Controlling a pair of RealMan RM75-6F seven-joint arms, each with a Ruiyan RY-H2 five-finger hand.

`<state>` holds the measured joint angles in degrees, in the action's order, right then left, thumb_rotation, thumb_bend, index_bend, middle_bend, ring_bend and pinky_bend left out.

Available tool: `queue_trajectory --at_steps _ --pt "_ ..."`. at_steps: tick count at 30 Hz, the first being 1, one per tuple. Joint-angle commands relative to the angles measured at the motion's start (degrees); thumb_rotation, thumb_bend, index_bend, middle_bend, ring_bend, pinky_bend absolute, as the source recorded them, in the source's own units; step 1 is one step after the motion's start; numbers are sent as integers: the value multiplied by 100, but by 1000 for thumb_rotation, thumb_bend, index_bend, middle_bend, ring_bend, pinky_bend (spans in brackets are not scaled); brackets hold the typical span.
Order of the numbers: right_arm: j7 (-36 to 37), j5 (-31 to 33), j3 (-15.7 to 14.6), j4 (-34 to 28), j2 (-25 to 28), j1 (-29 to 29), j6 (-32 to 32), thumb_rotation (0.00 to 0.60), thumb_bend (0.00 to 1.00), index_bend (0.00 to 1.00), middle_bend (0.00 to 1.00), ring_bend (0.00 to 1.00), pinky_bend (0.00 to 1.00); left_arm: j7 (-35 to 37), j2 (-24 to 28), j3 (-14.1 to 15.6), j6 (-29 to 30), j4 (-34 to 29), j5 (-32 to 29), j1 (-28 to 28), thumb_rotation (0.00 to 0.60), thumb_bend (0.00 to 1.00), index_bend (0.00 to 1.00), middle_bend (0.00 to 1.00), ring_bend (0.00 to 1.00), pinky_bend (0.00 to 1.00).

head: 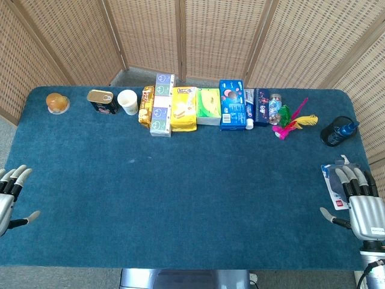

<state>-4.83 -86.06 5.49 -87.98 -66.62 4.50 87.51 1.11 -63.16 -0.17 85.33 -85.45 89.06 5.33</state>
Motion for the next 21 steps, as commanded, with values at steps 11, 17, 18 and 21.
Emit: queue_trajectory --at_steps 11,17,18,21 --pt "80 -99 -56 -10 6 15 -22 439 172 0 0 0 0 -23 19 9 77 -56 24 -46 542 24 0 0 0 0" --pt "165 -559 -244 79 -19 294 -364 439 172 0 0 0 0 -31 62 27 183 -128 89 -94 545 25 0 0 0 0" --pt "154 -664 -277 85 -18 359 -425 441 172 0 0 0 0 -15 70 29 185 -134 90 -98 544 25 0 0 0 0" --pt "198 -1077 -383 16 22 634 -665 444 172 0 0 0 0 35 96 20 176 -153 59 -105 543 25 0 0 0 0"
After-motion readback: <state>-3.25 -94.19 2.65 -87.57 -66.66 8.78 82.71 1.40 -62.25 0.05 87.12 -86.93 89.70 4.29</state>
